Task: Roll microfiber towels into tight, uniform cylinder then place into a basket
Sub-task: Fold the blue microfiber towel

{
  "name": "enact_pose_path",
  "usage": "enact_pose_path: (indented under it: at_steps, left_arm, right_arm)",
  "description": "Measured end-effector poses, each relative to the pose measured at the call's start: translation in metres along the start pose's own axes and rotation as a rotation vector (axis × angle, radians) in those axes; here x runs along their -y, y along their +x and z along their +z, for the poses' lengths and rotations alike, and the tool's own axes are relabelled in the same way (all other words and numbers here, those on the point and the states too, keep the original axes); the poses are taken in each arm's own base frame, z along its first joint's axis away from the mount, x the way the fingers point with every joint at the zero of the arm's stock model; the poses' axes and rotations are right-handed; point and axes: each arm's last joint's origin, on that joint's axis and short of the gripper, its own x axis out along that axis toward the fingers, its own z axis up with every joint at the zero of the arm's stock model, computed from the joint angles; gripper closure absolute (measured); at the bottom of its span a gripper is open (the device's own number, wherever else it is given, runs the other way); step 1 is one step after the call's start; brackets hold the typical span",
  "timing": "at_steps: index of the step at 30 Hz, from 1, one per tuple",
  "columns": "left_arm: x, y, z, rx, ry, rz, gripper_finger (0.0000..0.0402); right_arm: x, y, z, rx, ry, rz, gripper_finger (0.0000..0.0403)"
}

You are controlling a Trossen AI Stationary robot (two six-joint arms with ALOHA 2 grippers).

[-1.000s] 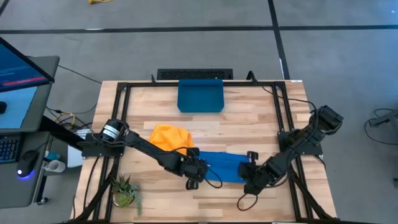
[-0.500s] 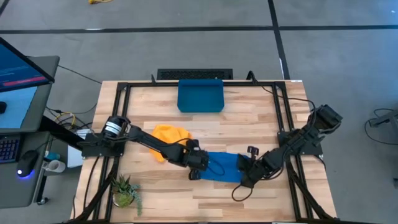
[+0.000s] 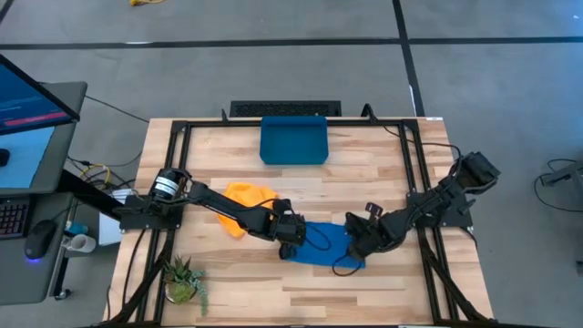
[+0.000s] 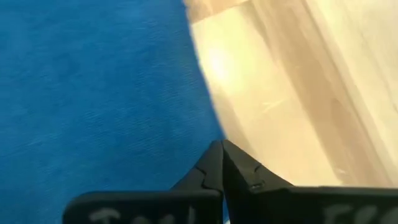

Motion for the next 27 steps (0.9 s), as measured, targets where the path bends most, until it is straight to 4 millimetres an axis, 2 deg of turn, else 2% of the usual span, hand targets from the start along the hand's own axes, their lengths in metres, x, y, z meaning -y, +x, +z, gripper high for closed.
enact_pose_path:
  at_steps: [4, 7, 11, 18, 21, 27]
  left_arm:
    - [0.000, 0.000, 0.000, 0.001, 0.002, 0.008, 0.0311]
    - [0.006, -0.003, -0.002, 0.001, 0.014, -0.017, 0.0311]
    - [0.022, -0.010, -0.002, 0.021, 0.025, -0.060, 0.0311]
    - [0.044, -0.020, -0.002, 0.095, 0.068, -0.112, 0.0311]
    - [0.046, -0.020, -0.002, 0.097, 0.068, -0.116, 0.0311]
    - [0.042, -0.018, -0.001, 0.093, 0.061, -0.109, 0.0311]
  right_arm:
    - [0.002, 0.000, -0.001, -0.019, -0.002, -0.013, 0.0371]
    - [-0.004, -0.007, -0.004, -0.024, -0.007, -0.011, 0.0367]
    - [-0.021, -0.021, -0.011, 0.009, -0.046, 0.046, 0.0370]
    - [-0.055, -0.036, -0.028, 0.120, -0.070, 0.263, 0.0378]
    - [-0.062, -0.034, -0.034, 0.115, -0.060, 0.278, 0.0381]
    - [-0.067, -0.017, -0.040, 0.026, -0.065, 0.249, 0.0381]
